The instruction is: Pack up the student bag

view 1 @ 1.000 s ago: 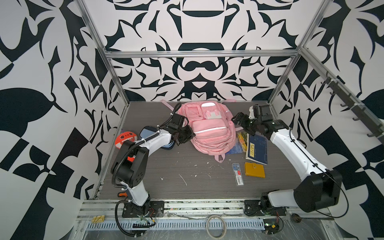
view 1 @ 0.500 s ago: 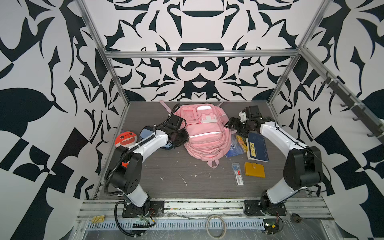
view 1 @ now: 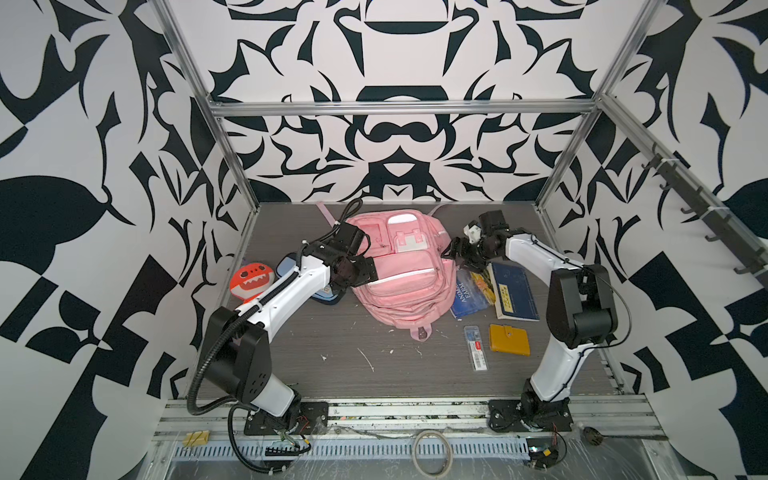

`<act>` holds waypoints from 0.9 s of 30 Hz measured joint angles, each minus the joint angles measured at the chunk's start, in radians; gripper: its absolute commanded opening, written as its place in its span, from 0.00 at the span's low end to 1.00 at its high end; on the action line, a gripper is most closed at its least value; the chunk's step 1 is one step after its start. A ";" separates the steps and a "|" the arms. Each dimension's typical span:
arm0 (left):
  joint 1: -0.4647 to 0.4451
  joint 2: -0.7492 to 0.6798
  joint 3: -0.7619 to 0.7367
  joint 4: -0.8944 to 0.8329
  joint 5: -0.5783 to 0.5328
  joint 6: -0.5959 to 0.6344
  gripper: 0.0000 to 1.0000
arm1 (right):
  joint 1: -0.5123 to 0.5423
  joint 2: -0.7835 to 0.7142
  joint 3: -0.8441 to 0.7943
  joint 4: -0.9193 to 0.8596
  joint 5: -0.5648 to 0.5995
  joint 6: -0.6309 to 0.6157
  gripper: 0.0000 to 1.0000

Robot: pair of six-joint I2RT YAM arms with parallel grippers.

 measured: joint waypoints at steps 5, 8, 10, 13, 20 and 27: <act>-0.161 -0.008 0.084 -0.017 -0.011 0.270 0.97 | 0.000 0.010 0.008 0.027 0.018 0.035 0.78; -0.251 0.070 0.180 -0.024 -0.008 0.410 0.97 | -0.001 0.007 0.006 0.031 0.040 0.053 0.83; -0.272 0.133 0.230 -0.009 -0.008 0.472 0.97 | -0.002 -0.002 0.000 0.034 0.055 0.061 0.84; -0.277 0.246 0.293 0.019 -0.014 0.549 0.97 | -0.003 -0.037 -0.020 0.028 0.077 0.072 0.84; -0.301 0.471 0.409 0.027 -0.086 0.675 0.94 | -0.008 -0.136 -0.049 0.004 0.107 0.081 0.85; -0.343 0.514 0.409 0.051 -0.156 0.762 0.86 | -0.035 -0.233 -0.113 -0.017 0.127 0.077 0.84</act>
